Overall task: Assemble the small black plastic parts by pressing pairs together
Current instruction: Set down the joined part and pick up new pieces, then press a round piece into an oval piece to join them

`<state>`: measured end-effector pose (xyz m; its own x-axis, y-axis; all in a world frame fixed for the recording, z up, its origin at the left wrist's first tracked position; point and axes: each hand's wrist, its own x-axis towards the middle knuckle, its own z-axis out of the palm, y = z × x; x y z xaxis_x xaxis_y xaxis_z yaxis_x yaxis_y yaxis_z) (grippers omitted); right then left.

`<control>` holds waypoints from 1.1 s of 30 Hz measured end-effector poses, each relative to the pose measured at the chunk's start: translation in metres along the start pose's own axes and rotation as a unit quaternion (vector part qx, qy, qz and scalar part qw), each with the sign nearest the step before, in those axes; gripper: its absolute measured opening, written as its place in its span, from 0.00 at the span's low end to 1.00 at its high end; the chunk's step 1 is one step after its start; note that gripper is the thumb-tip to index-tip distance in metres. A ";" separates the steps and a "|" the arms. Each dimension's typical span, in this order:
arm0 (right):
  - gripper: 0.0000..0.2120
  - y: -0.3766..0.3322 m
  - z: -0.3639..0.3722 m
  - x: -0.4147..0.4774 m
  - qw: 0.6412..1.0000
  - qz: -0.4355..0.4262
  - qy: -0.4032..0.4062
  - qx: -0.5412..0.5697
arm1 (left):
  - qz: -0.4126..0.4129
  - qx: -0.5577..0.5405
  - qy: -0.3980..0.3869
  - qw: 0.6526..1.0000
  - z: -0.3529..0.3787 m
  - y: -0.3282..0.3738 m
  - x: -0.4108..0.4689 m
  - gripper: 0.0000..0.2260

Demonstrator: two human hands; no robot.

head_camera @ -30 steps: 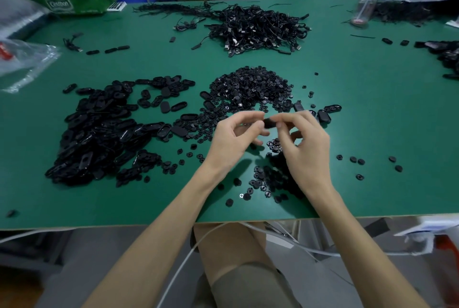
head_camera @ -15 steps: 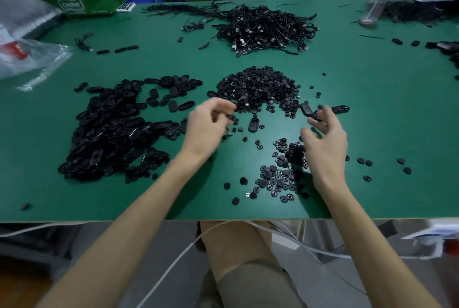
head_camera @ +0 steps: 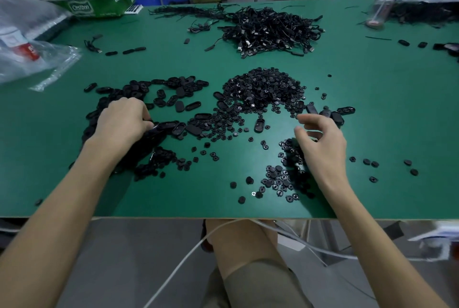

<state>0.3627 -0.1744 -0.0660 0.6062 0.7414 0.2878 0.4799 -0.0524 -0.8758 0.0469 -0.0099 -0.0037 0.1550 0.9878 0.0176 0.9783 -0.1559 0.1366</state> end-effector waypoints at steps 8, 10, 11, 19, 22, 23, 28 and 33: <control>0.08 0.002 0.001 0.000 1.000 -0.007 -0.021 -0.011 | -0.016 0.050 -0.023 0.998 0.015 0.010 -0.008 0.19; 0.07 0.003 0.001 0.000 1.000 -0.009 -0.026 -0.013 | -0.003 0.057 0.000 0.998 0.018 0.010 -0.010 0.22; 0.07 0.003 0.001 0.000 0.999 -0.010 -0.029 -0.014 | 0.001 0.059 0.012 0.998 0.018 0.010 -0.012 0.22; 0.12 0.008 0.009 0.001 0.979 -0.105 -0.121 -0.125 | 0.005 -0.028 0.082 0.996 0.018 0.004 -0.015 0.09; 0.17 0.008 0.012 0.000 0.963 -0.137 -0.170 -0.157 | -0.013 -0.022 0.079 0.997 0.019 0.002 -0.010 0.10; 0.18 0.008 0.012 0.000 0.958 -0.144 -0.178 -0.172 | -0.018 -0.025 0.077 0.997 0.020 0.001 -0.009 0.10; 0.13 0.009 0.014 0.000 0.957 -0.154 -0.165 -0.182 | -0.023 -0.045 0.079 0.996 0.025 -0.001 -0.010 0.11; 0.09 0.010 0.014 -0.001 0.956 -0.162 -0.161 -0.184 | -0.025 -0.049 0.071 0.996 0.028 0.000 -0.009 0.13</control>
<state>0.3574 -0.1663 -0.0804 0.1909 0.9227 0.3348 0.8355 0.0263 -0.5489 0.0494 -0.0193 -0.0313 0.0794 0.9858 0.1477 0.9648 -0.1133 0.2372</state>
